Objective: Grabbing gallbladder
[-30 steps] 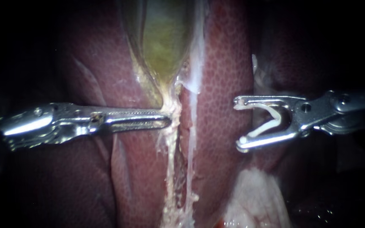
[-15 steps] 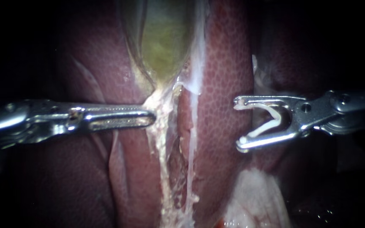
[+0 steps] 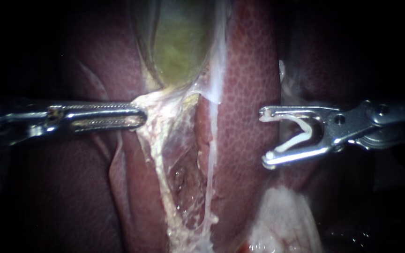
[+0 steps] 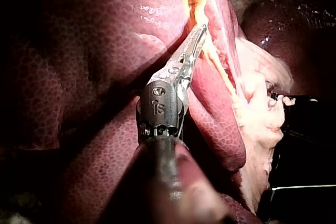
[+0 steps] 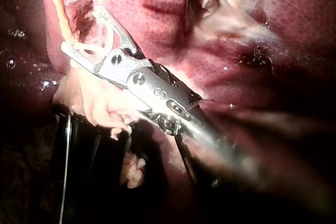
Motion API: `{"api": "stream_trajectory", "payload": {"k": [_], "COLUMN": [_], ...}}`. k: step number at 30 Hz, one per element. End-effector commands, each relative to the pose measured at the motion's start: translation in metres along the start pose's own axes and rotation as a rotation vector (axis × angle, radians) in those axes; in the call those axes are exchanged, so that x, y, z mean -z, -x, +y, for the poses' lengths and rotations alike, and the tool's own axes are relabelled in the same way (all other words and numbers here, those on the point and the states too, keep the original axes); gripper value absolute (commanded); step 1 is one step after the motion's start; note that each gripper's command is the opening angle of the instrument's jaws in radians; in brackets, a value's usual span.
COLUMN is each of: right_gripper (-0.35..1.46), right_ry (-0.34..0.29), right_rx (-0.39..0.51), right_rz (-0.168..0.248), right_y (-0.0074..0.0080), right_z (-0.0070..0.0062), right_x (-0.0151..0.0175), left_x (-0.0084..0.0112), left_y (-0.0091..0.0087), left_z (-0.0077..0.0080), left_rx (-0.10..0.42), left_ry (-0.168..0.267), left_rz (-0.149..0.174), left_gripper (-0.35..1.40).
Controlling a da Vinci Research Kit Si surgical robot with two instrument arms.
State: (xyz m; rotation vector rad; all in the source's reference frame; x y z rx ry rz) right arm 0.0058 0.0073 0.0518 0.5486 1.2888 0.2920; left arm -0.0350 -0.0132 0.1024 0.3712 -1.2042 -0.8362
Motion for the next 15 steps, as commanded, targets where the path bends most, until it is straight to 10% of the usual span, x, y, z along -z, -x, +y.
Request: {"api": "stream_trajectory", "payload": {"k": [1,15], "right_gripper": [0.60,0.60], "right_ry": [0.000,0.000], "right_rx": [0.000,0.000], "right_rz": [0.000,0.000], "right_y": [0.0000,0.0000], "right_z": [0.0000,0.0000], "right_x": [0.0000,0.0000], "left_x": [0.0000,-0.0001], "left_y": [0.0000,-0.0003], "left_z": [0.0000,0.0001], "left_rx": [0.000,-0.001], "left_ry": [0.001,0.002], "left_rz": [0.000,-0.001], "left_gripper": [-0.35,-0.35]}}
